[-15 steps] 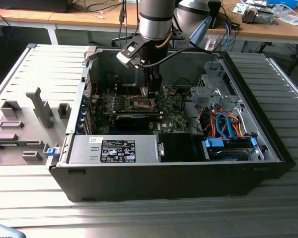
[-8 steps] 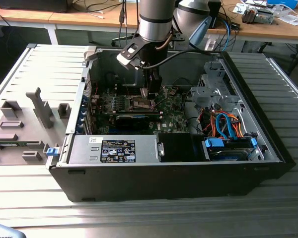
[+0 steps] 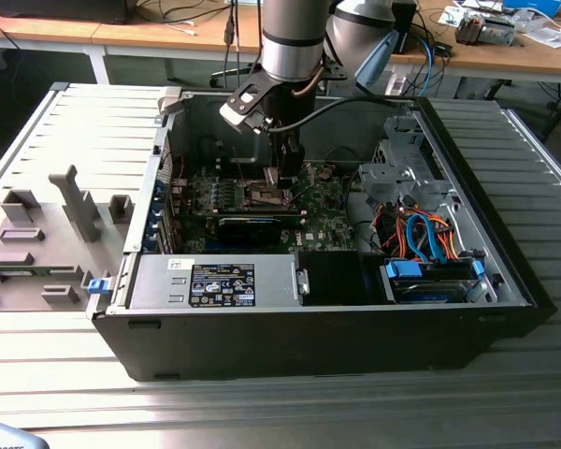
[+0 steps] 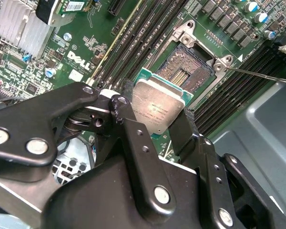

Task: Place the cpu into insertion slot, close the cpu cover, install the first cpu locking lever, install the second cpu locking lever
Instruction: 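Place the cpu into insertion slot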

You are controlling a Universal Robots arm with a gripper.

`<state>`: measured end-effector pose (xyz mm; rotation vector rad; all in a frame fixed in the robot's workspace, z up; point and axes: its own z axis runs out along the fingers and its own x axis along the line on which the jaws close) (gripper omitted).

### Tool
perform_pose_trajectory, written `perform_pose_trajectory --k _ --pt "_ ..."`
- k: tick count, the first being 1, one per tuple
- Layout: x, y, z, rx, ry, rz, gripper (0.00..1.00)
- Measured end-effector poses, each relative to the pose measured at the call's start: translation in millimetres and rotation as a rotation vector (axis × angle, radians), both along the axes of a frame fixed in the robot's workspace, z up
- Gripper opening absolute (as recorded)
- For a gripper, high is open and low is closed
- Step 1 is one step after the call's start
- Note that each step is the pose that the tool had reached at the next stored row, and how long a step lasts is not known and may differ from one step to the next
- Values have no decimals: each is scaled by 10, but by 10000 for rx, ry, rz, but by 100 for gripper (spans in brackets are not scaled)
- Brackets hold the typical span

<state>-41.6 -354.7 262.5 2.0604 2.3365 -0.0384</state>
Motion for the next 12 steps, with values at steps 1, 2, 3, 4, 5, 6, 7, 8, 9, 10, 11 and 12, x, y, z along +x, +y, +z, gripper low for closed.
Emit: perform_pose_trajectory --k 1,2,3,4,5,6,7,8,9,10,11,12 --pt "0 0 -30 0 0 0 54" --pt "0 0 -56 1 0 0 54" --pt "0 0 -57 1 0 -1 54" --pt "0 0 -58 1 0 0 54" --pt "0 0 -59 1 0 0 54" --pt "0 0 -60 1 0 0 54" --pt "0 0 -72 1 0 0 54" --pt "0 0 -86 1 0 0 54" --pt "0 0 -87 0 0 0 54" --pt "0 0 -89 1 0 0 54" --pt "0 0 -91 1 -1 0 54" --pt "0 0 -93 0 -1 0 54"
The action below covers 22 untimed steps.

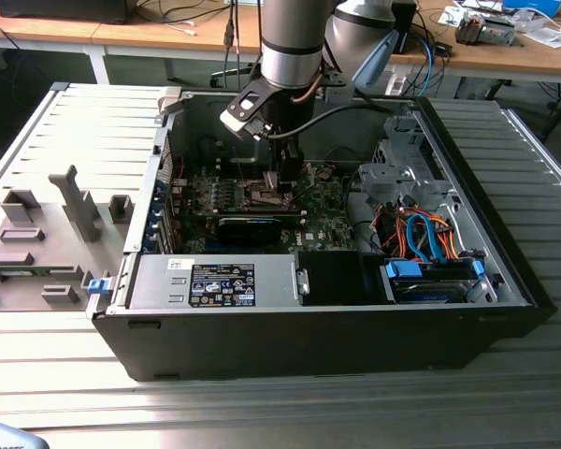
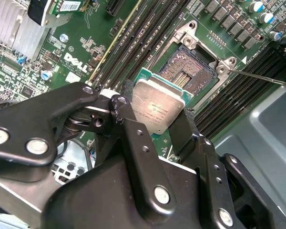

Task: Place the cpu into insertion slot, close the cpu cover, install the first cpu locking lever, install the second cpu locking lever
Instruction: 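Place the cpu into insertion slot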

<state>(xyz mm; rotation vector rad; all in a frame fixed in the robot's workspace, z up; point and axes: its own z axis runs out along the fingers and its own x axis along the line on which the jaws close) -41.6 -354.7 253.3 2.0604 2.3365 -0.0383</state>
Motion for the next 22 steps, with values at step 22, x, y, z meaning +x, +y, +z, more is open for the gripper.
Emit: perform_pose_trajectory --k 22 --pt "0 0 -148 0 0 0 54"
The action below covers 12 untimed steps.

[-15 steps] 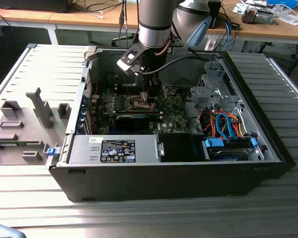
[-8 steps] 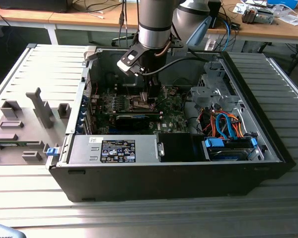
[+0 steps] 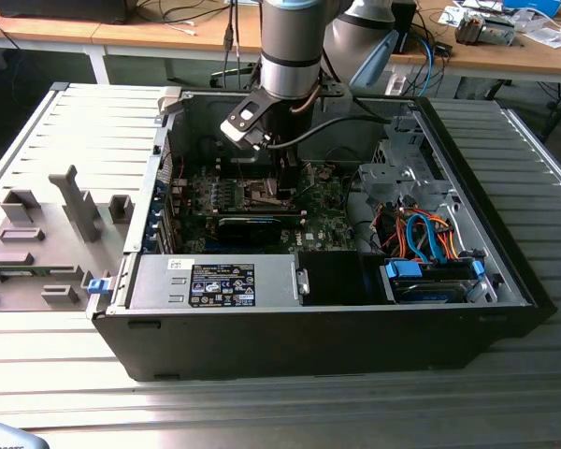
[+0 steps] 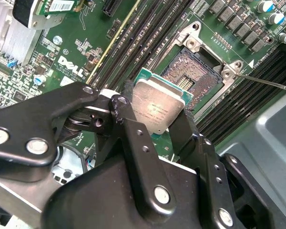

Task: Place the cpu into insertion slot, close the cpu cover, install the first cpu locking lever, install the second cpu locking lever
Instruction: 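Place the cpu into insertion slot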

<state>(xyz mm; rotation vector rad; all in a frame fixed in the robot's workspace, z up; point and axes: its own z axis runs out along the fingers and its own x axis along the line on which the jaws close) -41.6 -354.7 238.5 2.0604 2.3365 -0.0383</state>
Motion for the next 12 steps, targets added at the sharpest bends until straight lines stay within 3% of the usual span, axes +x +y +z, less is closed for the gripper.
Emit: perform_pose_trajectory --k 2,4,8,10,12 --pt "0 0 -4 0 0 0 54" --pt "0 0 -74 1 0 0 54" --pt "0 0 -77 0 0 0 54" --pt "0 0 -151 0 1 0 54" --pt "0 0 -153 1 0 0 54"
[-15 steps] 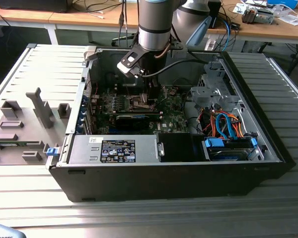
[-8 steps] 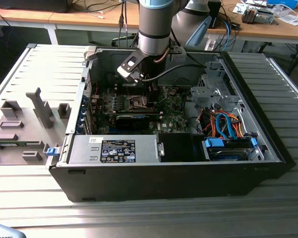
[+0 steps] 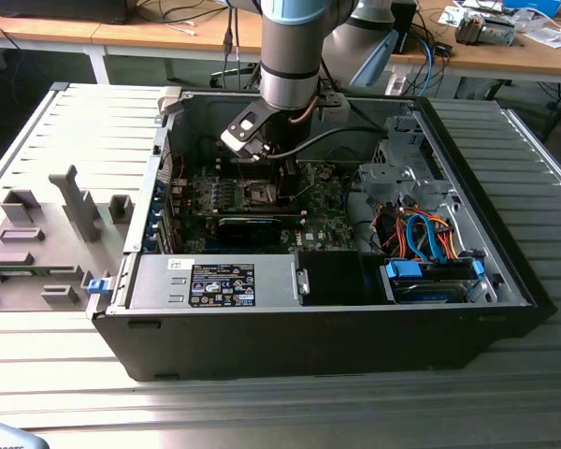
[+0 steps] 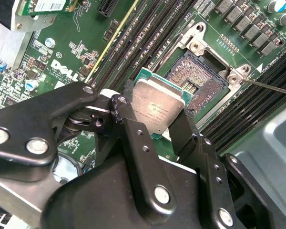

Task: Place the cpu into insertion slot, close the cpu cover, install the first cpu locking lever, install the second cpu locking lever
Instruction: 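Place the cpu into insertion slot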

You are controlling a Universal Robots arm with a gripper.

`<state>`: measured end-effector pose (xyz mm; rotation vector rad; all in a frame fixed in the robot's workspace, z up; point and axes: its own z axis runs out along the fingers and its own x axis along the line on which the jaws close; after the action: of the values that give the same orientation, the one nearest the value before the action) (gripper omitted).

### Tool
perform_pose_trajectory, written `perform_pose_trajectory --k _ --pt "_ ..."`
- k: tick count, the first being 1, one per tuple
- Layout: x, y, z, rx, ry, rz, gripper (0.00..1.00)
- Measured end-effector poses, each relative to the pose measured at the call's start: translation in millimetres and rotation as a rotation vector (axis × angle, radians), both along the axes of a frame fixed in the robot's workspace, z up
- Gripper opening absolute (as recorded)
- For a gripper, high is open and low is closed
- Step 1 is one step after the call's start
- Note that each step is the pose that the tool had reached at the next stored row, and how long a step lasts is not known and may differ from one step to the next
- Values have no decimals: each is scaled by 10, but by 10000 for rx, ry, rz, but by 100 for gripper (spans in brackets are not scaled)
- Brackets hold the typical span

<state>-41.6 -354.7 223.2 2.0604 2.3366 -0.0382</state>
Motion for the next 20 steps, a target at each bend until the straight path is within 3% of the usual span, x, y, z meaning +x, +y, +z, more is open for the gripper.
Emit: perform_pose_trajectory --k 8,12,20 --pt "-9 26 -1 0 0 -15 54" --pt "-63 47 -1 -1 -6 -87 54" --pt "-138 68 -9 1 -8 -516 54"
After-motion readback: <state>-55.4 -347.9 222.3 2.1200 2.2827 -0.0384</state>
